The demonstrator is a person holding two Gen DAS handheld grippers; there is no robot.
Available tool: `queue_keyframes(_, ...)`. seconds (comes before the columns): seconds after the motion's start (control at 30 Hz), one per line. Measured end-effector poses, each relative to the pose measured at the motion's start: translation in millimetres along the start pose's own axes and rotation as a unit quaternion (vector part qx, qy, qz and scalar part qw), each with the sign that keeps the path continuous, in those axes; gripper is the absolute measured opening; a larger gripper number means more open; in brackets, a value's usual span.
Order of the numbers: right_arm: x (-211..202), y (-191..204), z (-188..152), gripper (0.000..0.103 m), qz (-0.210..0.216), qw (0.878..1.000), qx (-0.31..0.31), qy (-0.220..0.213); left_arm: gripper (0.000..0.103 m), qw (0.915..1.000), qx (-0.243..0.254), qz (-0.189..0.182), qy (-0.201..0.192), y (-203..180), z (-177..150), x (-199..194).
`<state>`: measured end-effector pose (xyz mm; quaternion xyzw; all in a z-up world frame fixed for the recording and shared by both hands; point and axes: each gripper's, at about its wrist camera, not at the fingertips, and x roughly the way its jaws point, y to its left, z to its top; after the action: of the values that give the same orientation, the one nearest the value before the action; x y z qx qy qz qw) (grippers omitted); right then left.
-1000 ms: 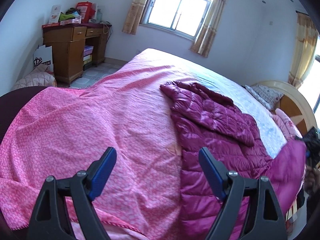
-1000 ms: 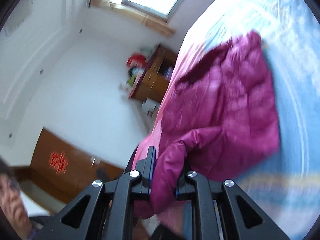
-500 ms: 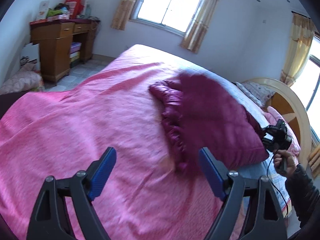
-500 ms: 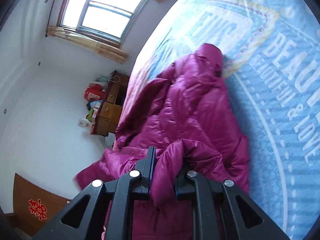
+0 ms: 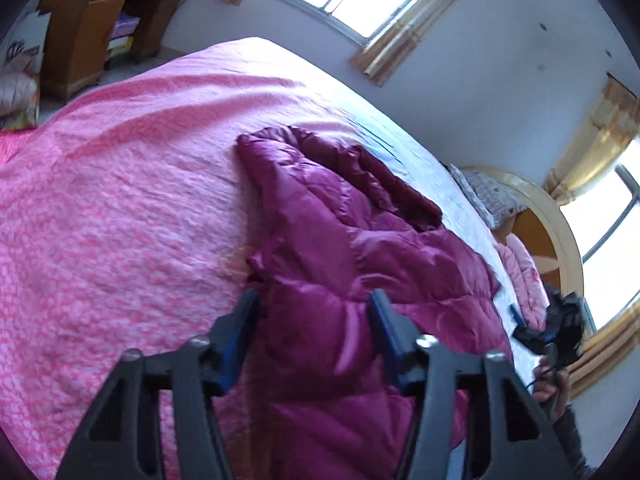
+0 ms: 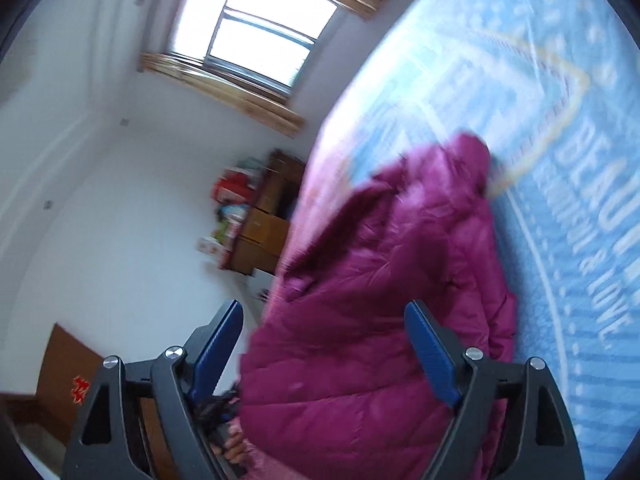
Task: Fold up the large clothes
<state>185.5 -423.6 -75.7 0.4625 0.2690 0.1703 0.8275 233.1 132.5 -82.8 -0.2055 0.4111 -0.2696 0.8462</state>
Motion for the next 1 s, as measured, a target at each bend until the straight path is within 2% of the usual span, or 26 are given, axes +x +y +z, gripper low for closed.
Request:
queue_keyframes(0.03, -10, 5, 3, 0.084, -0.001, 1.000, -0.016, -0.008, 0.055, 0.9999, 0.015, 0.007, -0.004, -5, -2, -2)
queue_keyframes(0.1, -23, 17, 4, 0.084, -0.052, 0.996, -0.076, -0.019, 0.055, 0.9994, 0.033, 0.012, -0.005, -11, -3, -3)
queue_keyframes(0.17, -22, 25, 2, 0.084, -0.113, 0.983, -0.142, -0.009, 0.057, 0.9991, 0.041, 0.010, -0.005, -16, -4, -3)
queue_keyframes(0.27, 0, 24, 3, 0.084, -0.169, 0.969, -0.181, 0.019, 0.067, 0.9993, 0.034, 0.014, -0.007, -17, -1, 1)
queue_keyframes(0.43, 51, 13, 10, 0.084, -0.219, 0.947, -0.226, 0.065, 0.069, 0.9999, 0.005, 0.007, 0.006, -11, 2, 15)
queue_keyframes(0.47, 66, 11, 9, 0.083, -0.235, 0.938, -0.240, 0.085, 0.068, 1.0000, 0.001, 0.004, 0.008, -10, 2, 16)
queue_keyframes(0.5, 73, 11, 6, 0.076, -0.245, 0.932, -0.250, 0.097, 0.067, 1.0000, 0.000, 0.002, 0.009, -10, 1, 15)
queue_keyframes(0.53, 83, 9, -2, 0.068, -0.261, 0.921, -0.268, 0.113, 0.063, 0.9999, 0.004, -0.001, 0.013, -11, 1, 15)
queue_keyframes(0.57, 87, 9, -7, 0.046, -0.273, 0.912, -0.281, 0.118, 0.045, 0.9998, 0.014, -0.002, 0.012, -14, 0, 13)
queue_keyframes(0.6, 88, 10, -11, 0.024, -0.282, 0.906, -0.292, 0.117, 0.034, 0.9997, 0.024, 0.003, 0.011, -17, -1, 12)
queue_keyframes(0.63, 84, 12, -15, 0.018, -0.276, 0.908, -0.296, 0.112, 0.016, 0.9990, 0.041, 0.017, 0.004, -22, -4, 9)
queue_keyframes(0.73, 66, 26, -29, 0.013, -0.276, 0.904, -0.316, 0.081, 0.009, 0.9966, 0.075, 0.032, -0.013, -34, -8, 4)
queue_keyframes(0.93, 24, 82, -52, 0.012, -0.297, 0.876, -0.381, 0.010, 0.009, 0.9902, 0.122, 0.033, -0.059, -64, -13, -32)
queue_keyframes(1.0, 7, 105, -52, 0.012, -0.288, 0.871, -0.396, -0.025, 0.009, 0.9887, 0.125, 0.032, -0.077, -70, -4, -43)
